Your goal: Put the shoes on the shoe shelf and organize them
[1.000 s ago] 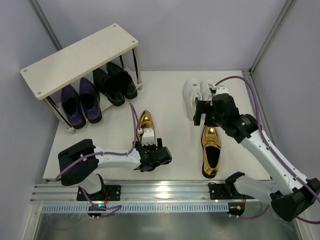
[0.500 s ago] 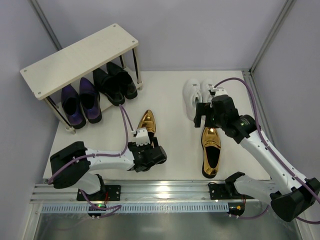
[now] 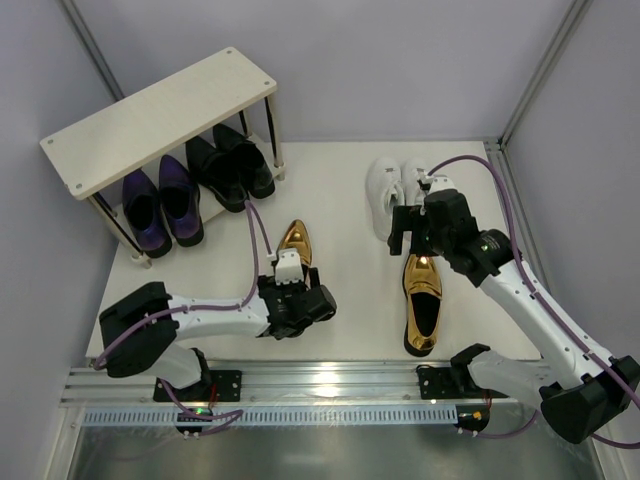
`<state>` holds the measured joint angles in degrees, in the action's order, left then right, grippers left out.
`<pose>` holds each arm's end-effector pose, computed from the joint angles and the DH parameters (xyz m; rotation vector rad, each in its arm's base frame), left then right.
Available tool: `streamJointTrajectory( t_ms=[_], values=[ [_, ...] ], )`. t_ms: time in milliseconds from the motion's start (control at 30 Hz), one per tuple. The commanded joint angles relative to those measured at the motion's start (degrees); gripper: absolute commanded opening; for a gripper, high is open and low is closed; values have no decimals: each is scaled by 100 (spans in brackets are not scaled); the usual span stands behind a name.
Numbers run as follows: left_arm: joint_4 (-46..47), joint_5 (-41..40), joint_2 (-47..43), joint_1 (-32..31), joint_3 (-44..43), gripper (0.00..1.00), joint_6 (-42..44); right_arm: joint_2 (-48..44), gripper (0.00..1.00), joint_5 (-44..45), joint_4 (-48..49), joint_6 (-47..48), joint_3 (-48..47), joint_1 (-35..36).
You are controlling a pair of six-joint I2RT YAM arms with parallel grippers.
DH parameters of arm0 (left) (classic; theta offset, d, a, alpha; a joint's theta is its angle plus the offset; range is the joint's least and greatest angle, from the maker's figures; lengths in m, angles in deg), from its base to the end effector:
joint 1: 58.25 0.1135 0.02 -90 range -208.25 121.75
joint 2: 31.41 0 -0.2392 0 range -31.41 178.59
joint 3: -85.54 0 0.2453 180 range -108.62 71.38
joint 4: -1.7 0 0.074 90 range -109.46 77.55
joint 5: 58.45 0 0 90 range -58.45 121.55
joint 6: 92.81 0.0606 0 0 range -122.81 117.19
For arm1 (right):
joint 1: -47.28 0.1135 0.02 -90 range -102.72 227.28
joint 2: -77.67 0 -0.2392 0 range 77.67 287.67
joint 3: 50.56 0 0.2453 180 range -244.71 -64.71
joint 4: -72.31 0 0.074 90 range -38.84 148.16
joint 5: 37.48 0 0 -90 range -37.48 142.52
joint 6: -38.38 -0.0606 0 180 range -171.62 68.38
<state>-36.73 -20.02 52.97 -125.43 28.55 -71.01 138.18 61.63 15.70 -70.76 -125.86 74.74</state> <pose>0.1446 -0.2213 0.1368 -0.2430 2.1602 -0.0319 0.2166 0.1018 0.2951 -0.0851 2.2995 0.2384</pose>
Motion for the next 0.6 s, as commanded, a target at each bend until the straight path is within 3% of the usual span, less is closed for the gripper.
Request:
streamJointTrajectory(
  t_ms=[0,33,133,167,233,467,567],
  values=[
    [493,-196,-185,160,143,94,361,22,98,-67,88,121,-38,-39],
    [520,-117,-176,196,178,91,369,22,98,-75,80,121,-55,-39],
    [808,147,-150,266,380,59,545,22,98,-67,71,147,-73,-48],
    [923,295,-158,293,450,26,597,31,98,-58,80,138,-73,-48],
    [1047,384,-132,302,565,0,633,48,98,-75,71,138,-64,-57],
    [732,359,-413,293,294,0,1080,66,98,-84,80,94,-64,-66],
    [-12,87,-694,284,-303,0,1371,57,98,-67,97,59,-64,-66]
  ],
)
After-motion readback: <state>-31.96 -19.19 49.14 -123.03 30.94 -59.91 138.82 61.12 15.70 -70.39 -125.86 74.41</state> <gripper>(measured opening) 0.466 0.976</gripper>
